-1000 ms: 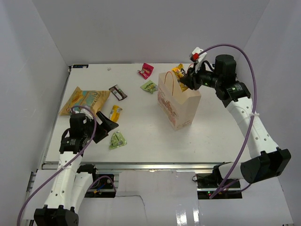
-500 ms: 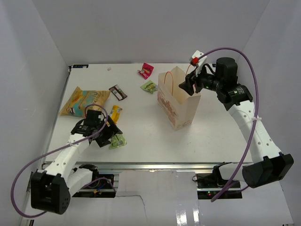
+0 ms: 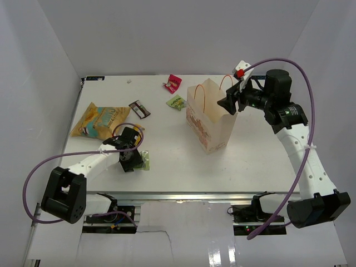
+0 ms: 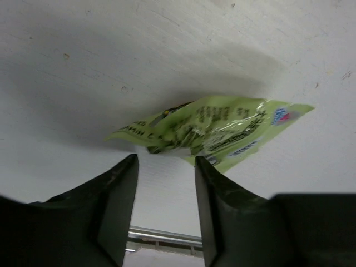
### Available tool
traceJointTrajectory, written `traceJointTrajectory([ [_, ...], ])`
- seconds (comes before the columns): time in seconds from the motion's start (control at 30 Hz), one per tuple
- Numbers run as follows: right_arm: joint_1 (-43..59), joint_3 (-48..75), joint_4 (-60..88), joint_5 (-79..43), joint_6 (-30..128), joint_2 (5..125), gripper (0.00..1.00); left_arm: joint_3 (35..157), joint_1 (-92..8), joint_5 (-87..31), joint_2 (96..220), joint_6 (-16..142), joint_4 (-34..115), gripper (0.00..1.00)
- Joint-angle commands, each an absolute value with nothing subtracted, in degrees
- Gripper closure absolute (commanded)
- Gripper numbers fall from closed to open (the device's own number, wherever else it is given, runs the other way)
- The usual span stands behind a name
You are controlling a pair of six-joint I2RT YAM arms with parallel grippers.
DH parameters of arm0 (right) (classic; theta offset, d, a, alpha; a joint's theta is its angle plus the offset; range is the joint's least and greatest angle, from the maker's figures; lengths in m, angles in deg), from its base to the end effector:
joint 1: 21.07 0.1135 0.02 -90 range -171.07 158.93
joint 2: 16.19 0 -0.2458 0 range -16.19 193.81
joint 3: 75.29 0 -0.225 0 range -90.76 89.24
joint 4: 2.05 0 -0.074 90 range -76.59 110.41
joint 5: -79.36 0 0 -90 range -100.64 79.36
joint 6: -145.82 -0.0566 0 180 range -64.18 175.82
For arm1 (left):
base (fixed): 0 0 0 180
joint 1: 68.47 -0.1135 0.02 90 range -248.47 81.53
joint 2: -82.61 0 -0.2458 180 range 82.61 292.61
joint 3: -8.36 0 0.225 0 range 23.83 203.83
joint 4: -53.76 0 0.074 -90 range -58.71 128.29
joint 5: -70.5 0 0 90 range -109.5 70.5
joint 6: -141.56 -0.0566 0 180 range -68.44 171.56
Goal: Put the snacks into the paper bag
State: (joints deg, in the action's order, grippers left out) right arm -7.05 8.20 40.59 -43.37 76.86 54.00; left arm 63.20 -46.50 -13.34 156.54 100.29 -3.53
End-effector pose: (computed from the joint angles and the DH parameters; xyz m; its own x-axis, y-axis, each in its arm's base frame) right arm 0.2401 0.0915 0.4103 -0.0005 -0.3114 -0.9503 -0.7580 0.6200 -0.2028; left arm 0.1834 -0.0674 0.1495 -0.8565 -0.4603 -0.2337 -0.4475 0.8877 -0.1082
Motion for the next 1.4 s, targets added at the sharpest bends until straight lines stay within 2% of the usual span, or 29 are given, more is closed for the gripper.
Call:
traceJointTrajectory([
  [0.0,-7.71,8.38,41.01,-45.45,77.00,52.27,0.36,65.31,-45.71,-10.01,156.00,99.81,-1.88,0.48],
  [0.1,-8.06,8.55,41.27,-45.89,76.91,51.92,0.35,64.79,-45.62,-10.27,156.09,99.46,-0.65,0.51],
  [0.23,-8.41,8.99,41.45,-46.24,76.91,51.31,0.35,63.91,-45.53,-11.23,155.74,99.11,0.67,0.64],
  [0.3,-8.50,8.99,41.63,-46.50,76.83,51.22,0.35,64.08,-45.45,-12.02,154.60,98.84,0.94,0.66],
  [0.33,-8.67,8.99,41.71,-46.59,76.83,51.13,0.35,64.43,-45.36,-12.29,153.73,98.67,0.94,0.64],
  [0.37,-8.76,8.99,41.80,-46.50,76.83,51.04,0.35,64.78,-45.18,-12.29,151.72,98.23,0.85,0.52],
  [0.5,-9.02,8.82,41.98,-46.59,76.91,50.95,0.35,68.55,-45.18,-12.47,146.00,93.94,0.24,0.24],
  [0.63,-9.20,9.08,41.89,-46.77,76.91,51.04,0.35,71.63,-45.18,-11.24,147.47,88.67,-1.17,0.16],
  [0.8,-9.47,9.17,41.80,-46.94,76.74,51.22,0.35,74.18,-45.18,-11.59,158.88,84.69,-1.52,0.18],
  [0.83,-9.55,9.17,41.80,-46.77,76.74,51.22,0.35,75.14,-45.18,-11.33,162.12,84.08,-1.52,0.21],
  [1.03,-10.69,10.05,41.89,-46.50,77.00,50.25,0.35,76.74,-45.18,-9.83,167.51,83.29,-1.35,0.28],
  [1.13,-11.05,10.49,41.80,-46.68,76.83,50.08,0.35,76.82,-45.18,-10.27,168.39,83.11,-1.26,0.46],
  [1.17,-11.05,10.49,41.80,-46.85,76.65,50.08,0.34,76.74,-45.18,-10.96,168.48,83.11,-0.91,0.60],
  [1.23,-11.31,10.40,41.80,-47.03,76.65,50.08,0.35,76.56,-45.18,-11.67,168.22,83.28,-0.38,0.71],
  [1.27,-11.31,10.31,41.80,-47.03,76.56,50.08,0.35,76.39,-45.18,-12.46,167.17,83.46,-0.21,0.80],
  [1.37,-11.49,10.23,41.89,-47.03,76.47,50.08,0.34,76.47,-45.18,-14.48,164.62,84.07,0.58,0.90],
])
